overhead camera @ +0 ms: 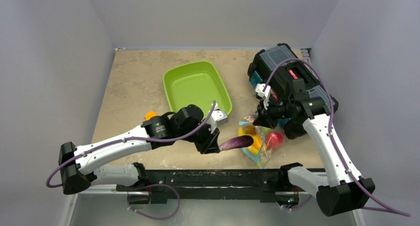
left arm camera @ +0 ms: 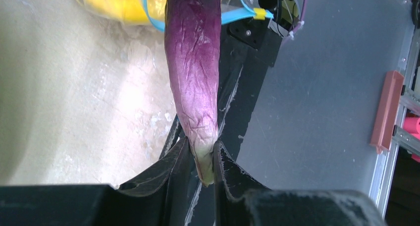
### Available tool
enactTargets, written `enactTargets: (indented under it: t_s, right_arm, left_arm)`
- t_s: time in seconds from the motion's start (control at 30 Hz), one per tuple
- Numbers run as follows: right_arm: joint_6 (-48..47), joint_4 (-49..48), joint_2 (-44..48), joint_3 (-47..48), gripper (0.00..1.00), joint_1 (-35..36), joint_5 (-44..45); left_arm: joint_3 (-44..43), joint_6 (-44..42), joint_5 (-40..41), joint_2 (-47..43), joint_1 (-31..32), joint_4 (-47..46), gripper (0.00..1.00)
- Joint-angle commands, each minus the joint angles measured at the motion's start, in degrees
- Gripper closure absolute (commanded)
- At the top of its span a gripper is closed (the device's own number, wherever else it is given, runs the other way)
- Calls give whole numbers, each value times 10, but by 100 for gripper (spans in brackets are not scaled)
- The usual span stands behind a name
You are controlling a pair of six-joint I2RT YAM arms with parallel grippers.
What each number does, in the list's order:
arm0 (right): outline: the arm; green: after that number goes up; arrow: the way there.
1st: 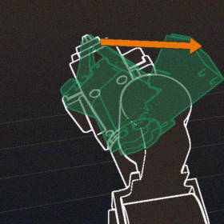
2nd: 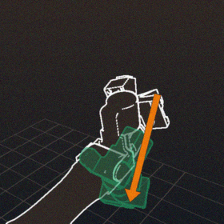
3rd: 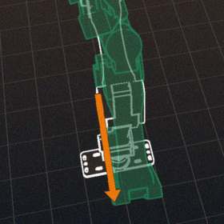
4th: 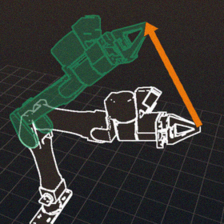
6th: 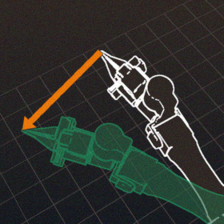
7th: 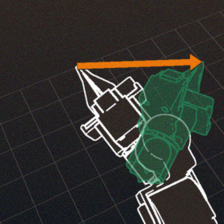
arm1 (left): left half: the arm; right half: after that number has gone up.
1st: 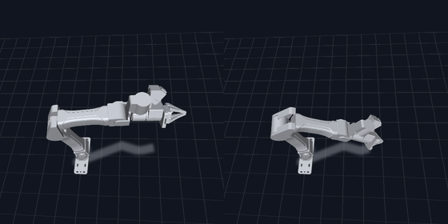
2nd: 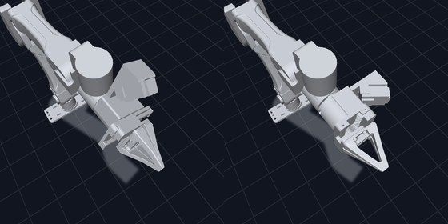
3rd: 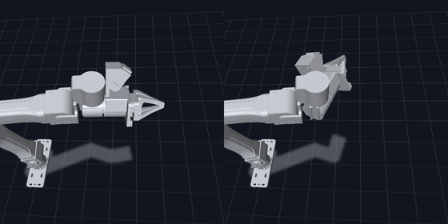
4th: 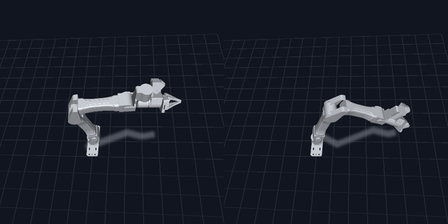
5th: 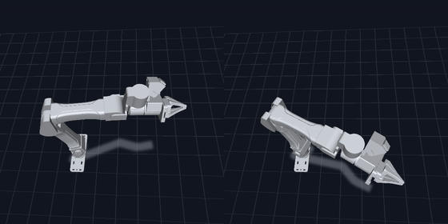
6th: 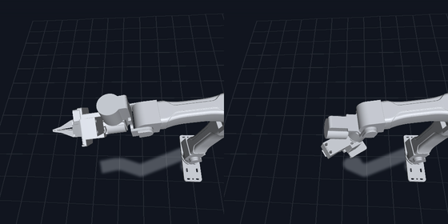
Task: Open the zip-top bag and remove the fake food
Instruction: Pick up the fake vegetable from the zipper food storage bag, then place the fake vegetable in the bin.
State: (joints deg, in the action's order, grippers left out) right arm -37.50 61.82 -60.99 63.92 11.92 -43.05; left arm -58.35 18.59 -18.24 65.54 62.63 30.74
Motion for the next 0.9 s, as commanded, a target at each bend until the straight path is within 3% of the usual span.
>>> enactTargets:
  t_s: [0.0,0.2,0.3,0.6,0.87]
  right_arm:
    - [2,-13,9,0,100,-2,-13]
    - [1,-14,10,-5,100,-1,-23]
    - [0,-13,9,-4,100,-1,-24]
    - [-2,-9,5,-2,100,-6,-24]
    - [-1,-9,-1,-1,100,-9,-22]
  left_arm:
    - [41,-24,-16,-75,-9,13,100]
    - [112,23,53,-200,-50,-13,100]
    - [123,57,90,-218,-86,-42,100]
    - [116,141,138,-133,-186,-147,100]
    - [77,189,267,-21,-219,-142,100]
